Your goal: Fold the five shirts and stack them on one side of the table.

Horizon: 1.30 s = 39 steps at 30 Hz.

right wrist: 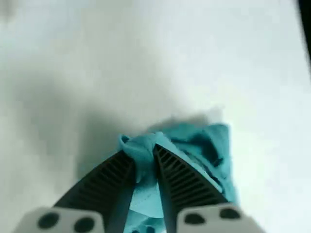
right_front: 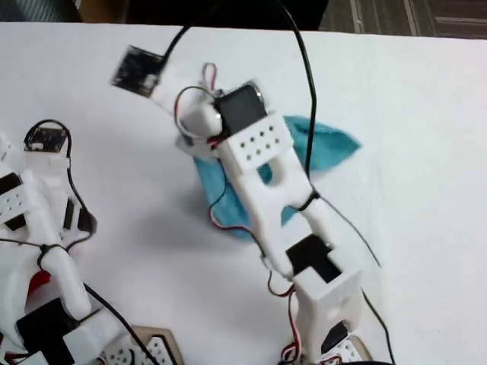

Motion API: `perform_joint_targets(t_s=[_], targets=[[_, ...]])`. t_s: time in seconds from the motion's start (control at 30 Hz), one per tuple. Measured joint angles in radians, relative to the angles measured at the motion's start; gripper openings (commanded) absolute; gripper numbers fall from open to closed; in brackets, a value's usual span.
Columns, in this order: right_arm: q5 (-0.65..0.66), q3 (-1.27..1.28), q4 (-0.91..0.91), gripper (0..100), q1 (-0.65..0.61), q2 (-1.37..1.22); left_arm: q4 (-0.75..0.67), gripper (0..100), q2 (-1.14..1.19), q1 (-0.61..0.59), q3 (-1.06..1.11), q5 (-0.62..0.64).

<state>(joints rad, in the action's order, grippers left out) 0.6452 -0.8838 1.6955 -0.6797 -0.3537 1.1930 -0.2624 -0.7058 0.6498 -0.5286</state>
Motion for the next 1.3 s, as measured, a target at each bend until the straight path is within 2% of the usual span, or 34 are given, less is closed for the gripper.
perform_joint_targets(t_s=[0.3,0.4,0.47,0.6,0.67,0.83,0.97,1.13,1.3], targets=[[0.0,-0.221,0.0,2.1,-0.158,0.0,0.0,26,0.0,0.002,0.0,0.0],[0.0,-0.213,0.0,2.5,-0.161,0.0,0.0,26,0.0,0.002,0.0,0.0],[0.0,-0.169,0.0,7.8,-0.144,-0.003,0.0,26,0.0,0.002,0.0,0.0],[0.0,-0.069,0.0,27.0,-0.061,-0.028,0.0,26,0.0,0.002,0.0,0.0],[-0.003,-0.049,0.0,31.4,-0.009,-0.028,0.0,26,0.0,0.002,0.0,0.0],[-0.048,-0.046,0.0,31.5,0.092,-0.028,0.002,27,0.0,0.002,-0.021,0.0],[-0.135,-0.025,0.0,31.5,0.221,-0.028,0.035,27,0.0,0.005,-0.087,0.0],[-0.19,0.084,0.0,31.5,0.37,-0.057,0.064,27,0.0,0.075,-0.244,0.0],[-0.199,0.308,-0.002,31.5,0.431,-0.089,-0.094,27,0.0,0.176,-0.296,-0.003]])
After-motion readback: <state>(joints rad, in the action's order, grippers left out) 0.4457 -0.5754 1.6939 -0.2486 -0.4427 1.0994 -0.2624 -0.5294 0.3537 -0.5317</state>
